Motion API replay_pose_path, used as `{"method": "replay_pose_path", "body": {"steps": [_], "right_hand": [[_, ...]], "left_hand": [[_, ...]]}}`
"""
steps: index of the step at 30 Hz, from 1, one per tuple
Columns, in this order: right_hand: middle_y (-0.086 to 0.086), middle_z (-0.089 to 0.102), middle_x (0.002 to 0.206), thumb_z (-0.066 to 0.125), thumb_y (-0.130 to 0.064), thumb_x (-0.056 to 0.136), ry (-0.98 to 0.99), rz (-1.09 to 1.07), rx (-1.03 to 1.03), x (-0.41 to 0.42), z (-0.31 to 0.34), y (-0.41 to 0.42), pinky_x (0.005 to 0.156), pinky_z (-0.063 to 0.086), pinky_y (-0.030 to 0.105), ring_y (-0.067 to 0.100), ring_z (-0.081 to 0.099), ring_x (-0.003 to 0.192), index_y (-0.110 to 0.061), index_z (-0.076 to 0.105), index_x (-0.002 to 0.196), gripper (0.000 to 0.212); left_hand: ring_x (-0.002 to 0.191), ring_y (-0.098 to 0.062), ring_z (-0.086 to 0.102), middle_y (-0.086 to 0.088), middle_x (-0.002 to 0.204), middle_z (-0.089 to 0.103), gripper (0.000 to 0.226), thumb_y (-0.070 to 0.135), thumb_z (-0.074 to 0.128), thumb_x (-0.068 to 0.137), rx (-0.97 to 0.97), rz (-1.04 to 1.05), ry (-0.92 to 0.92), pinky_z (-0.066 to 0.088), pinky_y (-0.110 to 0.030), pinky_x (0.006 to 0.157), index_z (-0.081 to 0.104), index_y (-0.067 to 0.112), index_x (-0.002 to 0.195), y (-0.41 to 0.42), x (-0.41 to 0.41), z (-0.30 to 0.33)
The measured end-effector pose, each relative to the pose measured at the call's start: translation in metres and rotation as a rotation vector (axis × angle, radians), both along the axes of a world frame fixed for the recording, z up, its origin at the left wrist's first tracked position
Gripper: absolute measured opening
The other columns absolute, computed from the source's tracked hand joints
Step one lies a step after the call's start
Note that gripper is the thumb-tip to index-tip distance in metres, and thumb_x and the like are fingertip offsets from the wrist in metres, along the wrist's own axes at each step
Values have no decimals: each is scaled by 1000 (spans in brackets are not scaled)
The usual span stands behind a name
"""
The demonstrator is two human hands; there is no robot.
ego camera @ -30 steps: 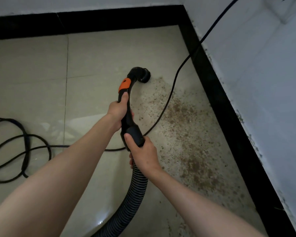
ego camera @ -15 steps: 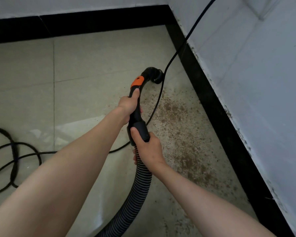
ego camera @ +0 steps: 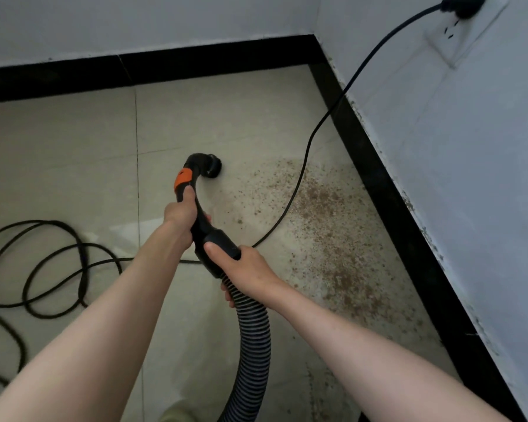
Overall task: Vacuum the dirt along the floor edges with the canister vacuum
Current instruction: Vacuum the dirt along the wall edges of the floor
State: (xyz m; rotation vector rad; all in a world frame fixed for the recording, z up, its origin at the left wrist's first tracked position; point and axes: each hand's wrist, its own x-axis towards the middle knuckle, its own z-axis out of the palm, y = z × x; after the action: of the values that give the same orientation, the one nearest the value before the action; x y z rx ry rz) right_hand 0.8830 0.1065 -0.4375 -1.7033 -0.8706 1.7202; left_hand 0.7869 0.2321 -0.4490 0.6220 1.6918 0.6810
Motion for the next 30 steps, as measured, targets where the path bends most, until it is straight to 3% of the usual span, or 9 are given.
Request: {"method": "replay_pose_path", "body": {"steps": [5, 14, 27, 30], "right_hand": [[4, 59, 58, 59, -56, 90, 12, -49, -7, 14, -4, -9, 43, 49, 25, 14, 56, 41, -10, 55, 80, 47], [6, 59, 59, 59, -55, 91, 11, -145, -3, 31, -6, -7, 42, 49, 25, 15, 56, 41, -9, 55, 80, 47], [5, 58, 56, 60, -57, 89, -25, -367, -49, 56, -11, -14, 42, 49, 25, 16, 56, 40, -4, 56, 90, 53], [7, 57, 56, 59, -57, 90, -49, -418, -53, 59, -12, -17, 39, 46, 22, 17, 55, 38, -3, 57, 92, 53]], "left_hand": [[58, -19, 57, -9, 73, 55, 43, 44, 41, 98, 11, -44, 58, 43, -29, 50, 46, 3, 111, -7, 22, -1], [60, -19, 54, -8, 72, 53, 38, 42, 42, 99, 41, -103, 23, 50, -33, 65, 43, 5, 105, 0, 55, -3], [56, -18, 55, -7, 73, 55, 41, 43, 42, 99, 58, -327, -12, 44, -27, 51, 48, 4, 109, 2, 111, -7], [56, -19, 55, -10, 75, 57, 41, 45, 42, 98, 68, -405, -1, 45, -26, 50, 51, 4, 96, 1, 124, -11]]}}
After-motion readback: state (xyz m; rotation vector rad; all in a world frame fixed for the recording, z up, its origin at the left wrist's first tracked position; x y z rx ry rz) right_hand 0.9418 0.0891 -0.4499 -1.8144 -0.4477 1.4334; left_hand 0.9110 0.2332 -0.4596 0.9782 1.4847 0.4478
